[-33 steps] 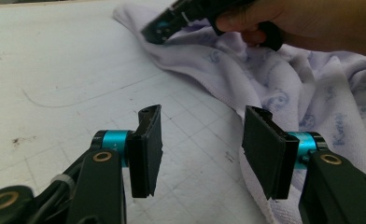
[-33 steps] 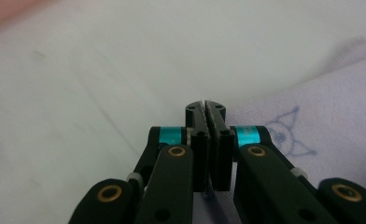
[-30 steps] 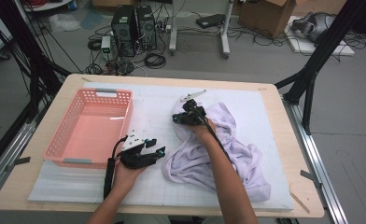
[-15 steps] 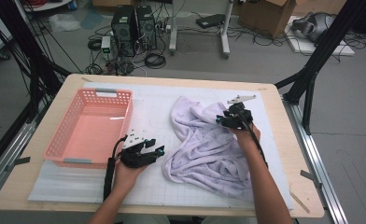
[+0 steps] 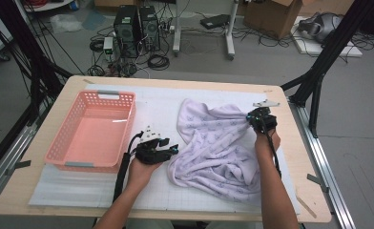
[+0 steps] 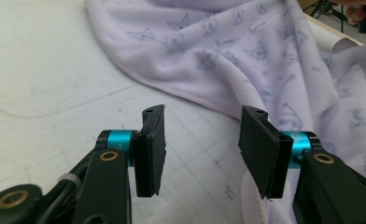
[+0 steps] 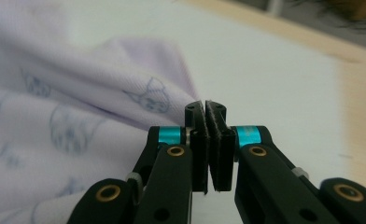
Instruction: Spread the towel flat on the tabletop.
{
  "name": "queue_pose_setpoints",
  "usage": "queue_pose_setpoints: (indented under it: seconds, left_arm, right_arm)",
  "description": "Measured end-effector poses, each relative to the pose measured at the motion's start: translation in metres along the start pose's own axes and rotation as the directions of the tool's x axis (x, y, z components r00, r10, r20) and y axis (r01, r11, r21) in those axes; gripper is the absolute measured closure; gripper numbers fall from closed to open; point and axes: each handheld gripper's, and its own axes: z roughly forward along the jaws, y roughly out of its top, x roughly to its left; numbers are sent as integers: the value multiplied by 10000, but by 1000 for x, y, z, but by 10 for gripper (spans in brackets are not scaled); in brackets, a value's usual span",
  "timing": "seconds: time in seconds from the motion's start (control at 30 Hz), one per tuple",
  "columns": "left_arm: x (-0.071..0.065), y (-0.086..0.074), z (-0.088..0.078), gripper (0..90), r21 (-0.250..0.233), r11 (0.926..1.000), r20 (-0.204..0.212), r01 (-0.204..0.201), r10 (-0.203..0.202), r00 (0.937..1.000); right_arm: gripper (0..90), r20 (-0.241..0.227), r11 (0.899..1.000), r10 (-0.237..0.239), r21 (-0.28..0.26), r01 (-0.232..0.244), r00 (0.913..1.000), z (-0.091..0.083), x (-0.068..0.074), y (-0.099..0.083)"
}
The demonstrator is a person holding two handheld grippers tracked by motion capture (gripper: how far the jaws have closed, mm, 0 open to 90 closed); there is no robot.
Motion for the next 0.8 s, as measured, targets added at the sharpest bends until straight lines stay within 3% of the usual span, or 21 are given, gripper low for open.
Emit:
queue_pose_setpoints:
  seconds: [0.03,0.1,0.37,0.43,0.57,0.63,0.67,0.7,0.73,0.77,0.8]
  left_arm:
    - [0,2,3,505,66,10000,-54,19,-18,10000]
    - [0,5,10,499,125,9998,-33,138,-137,9999]
    - [-5,17,40,489,884,9960,42,113,-117,9999]
    - [-10,20,50,472,1256,9921,161,-64,44,9999]
    - [-21,19,67,449,1627,9854,-14,-503,512,9987]
    - [-28,19,70,492,1729,9813,-395,-843,924,9949]
    - [-29,19,70,565,1772,9779,-577,-1110,1229,9907]
    - [-28,20,70,739,1788,9769,-260,-1167,1233,9920]
    - [-27,19,70,893,1832,9764,-361,-1141,1227,9918]
    - [-25,20,69,896,1819,9780,-474,-1017,1120,9926]
    - [-22,20,67,898,1804,9785,-884,-998,1171,9892]
  right_arm:
    - [864,214,9997,204,-122,-201,9996,-3,-3,0]
    - [781,116,9991,360,-241,-358,9993,-7,-6,0]
    - [700,-1209,9976,152,-657,-233,9926,-41,-11,-13]
    - [700,-1470,9954,17,-942,-157,9891,-52,-14,-18]
    - [687,-1771,9957,-36,-918,-129,9842,-62,-17,-27]
    - [669,-1984,9953,-10,-948,-182,9801,-64,-19,-32]
    - [665,-2099,9952,14,-949,-218,9777,-65,-20,-34]
    - [658,-2128,9956,-8,-915,-192,9771,-64,-20,-35]
    - [655,-2200,9964,61,-807,-244,9755,-63,-20,-37]
    - [655,-2270,9970,113,-716,-282,9738,-62,-21,-39]
    - [655,-2299,9978,82,-622,-231,9732,-60,-20,-41]
